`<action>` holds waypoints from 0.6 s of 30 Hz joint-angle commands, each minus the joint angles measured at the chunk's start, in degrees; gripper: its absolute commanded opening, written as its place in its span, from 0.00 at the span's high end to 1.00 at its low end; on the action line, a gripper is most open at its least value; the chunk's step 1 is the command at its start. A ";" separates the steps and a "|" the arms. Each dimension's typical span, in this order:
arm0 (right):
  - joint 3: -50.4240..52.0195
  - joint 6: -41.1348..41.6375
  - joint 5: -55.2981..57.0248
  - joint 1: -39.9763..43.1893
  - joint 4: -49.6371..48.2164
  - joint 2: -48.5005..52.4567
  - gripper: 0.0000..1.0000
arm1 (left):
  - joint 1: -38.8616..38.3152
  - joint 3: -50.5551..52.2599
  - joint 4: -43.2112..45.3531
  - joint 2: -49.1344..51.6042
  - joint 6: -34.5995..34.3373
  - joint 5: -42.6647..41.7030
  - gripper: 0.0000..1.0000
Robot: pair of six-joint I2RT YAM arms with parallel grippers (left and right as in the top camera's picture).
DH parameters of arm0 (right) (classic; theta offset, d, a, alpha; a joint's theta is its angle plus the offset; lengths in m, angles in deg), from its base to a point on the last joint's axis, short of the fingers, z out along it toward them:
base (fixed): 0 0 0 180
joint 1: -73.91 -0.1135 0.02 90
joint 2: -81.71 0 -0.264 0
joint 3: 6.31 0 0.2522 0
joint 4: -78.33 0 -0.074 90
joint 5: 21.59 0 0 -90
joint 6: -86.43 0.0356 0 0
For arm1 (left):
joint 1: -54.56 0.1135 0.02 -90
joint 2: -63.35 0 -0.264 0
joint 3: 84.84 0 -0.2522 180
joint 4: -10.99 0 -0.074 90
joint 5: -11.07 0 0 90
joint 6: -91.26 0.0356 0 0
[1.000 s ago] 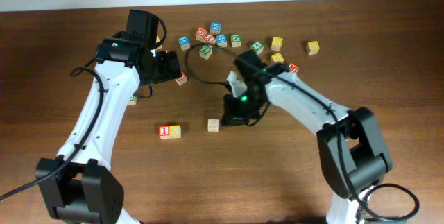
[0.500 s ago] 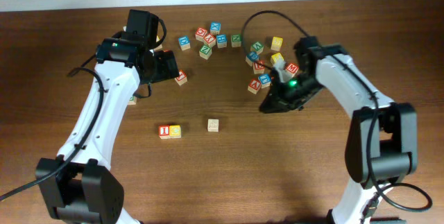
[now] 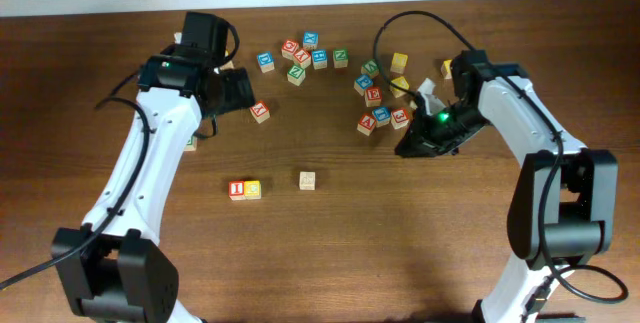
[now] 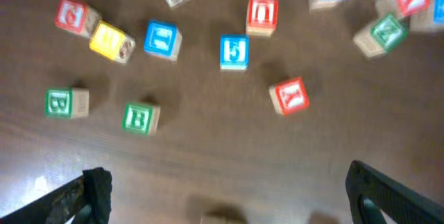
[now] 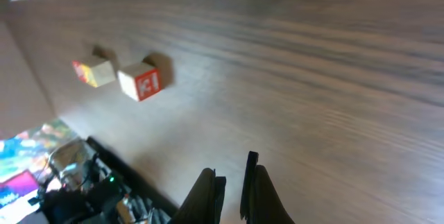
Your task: Spell out ICRA
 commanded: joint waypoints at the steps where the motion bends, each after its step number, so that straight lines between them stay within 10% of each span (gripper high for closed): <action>1: -0.48 -0.46 -3.13 -4.33 1.18 0.28 0.95 | 3.28 -1.03 0.61 -0.02 -2.29 -0.04 0.01; 18: -0.37 10.38 -2.23 -28.20 -16.15 0.31 0.96 | 24.26 -0.87 -9.64 0.00 -2.25 -5.70 0.01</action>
